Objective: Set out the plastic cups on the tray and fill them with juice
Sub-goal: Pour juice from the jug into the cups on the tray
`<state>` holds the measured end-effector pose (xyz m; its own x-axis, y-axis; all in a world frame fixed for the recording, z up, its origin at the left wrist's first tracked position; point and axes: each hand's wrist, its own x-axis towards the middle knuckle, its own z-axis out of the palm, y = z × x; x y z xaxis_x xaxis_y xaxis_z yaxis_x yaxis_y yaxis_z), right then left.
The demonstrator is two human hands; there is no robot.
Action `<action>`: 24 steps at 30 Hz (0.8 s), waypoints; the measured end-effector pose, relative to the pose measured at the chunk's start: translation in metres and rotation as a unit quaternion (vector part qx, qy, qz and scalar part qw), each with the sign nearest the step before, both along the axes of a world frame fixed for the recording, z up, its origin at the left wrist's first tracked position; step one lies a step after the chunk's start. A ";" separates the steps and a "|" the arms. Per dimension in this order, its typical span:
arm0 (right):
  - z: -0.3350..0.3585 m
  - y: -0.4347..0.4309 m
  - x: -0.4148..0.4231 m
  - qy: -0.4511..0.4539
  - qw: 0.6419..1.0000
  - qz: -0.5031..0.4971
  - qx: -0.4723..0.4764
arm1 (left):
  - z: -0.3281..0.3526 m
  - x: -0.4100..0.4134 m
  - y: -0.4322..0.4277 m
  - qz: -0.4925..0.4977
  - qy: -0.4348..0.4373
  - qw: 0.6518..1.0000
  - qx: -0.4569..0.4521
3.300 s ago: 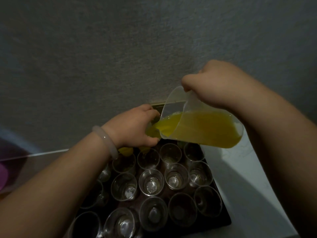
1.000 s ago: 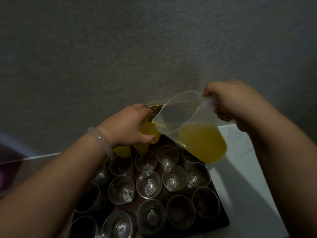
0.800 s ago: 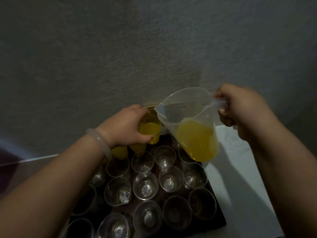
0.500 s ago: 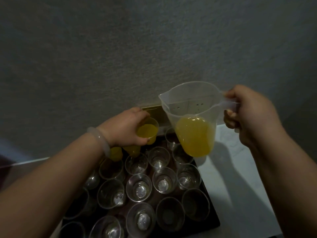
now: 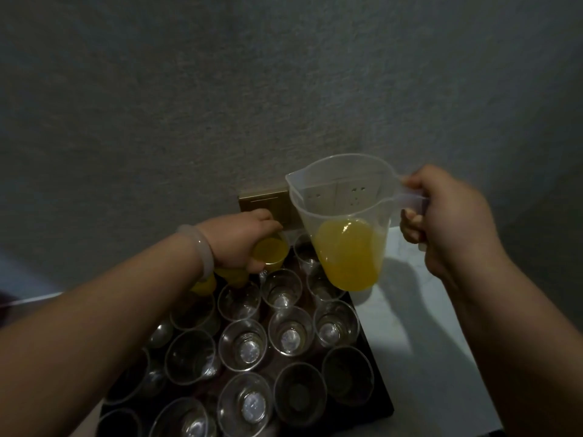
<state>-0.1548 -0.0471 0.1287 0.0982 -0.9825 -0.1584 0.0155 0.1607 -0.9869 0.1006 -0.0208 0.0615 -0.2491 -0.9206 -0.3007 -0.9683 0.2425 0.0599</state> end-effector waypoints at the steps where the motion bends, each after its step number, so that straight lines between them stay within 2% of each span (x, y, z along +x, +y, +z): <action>1: 0.000 0.001 0.000 0.001 1.000 0.000 0.001 | -0.002 0.000 -0.001 -0.002 0.000 1.000 0.004; 6: -0.004 0.000 0.002 -0.021 1.000 0.012 0.005 | -0.008 0.001 -0.003 -0.018 -0.008 1.000 0.017; 14: -0.005 -0.003 0.001 -0.003 1.000 0.002 0.002 | -0.014 -0.001 -0.007 -0.054 -0.047 0.997 0.020; 24: -0.005 -0.004 -0.001 -0.008 1.000 -0.012 0.009 | -0.020 0.001 -0.012 -0.047 -0.044 0.997 0.039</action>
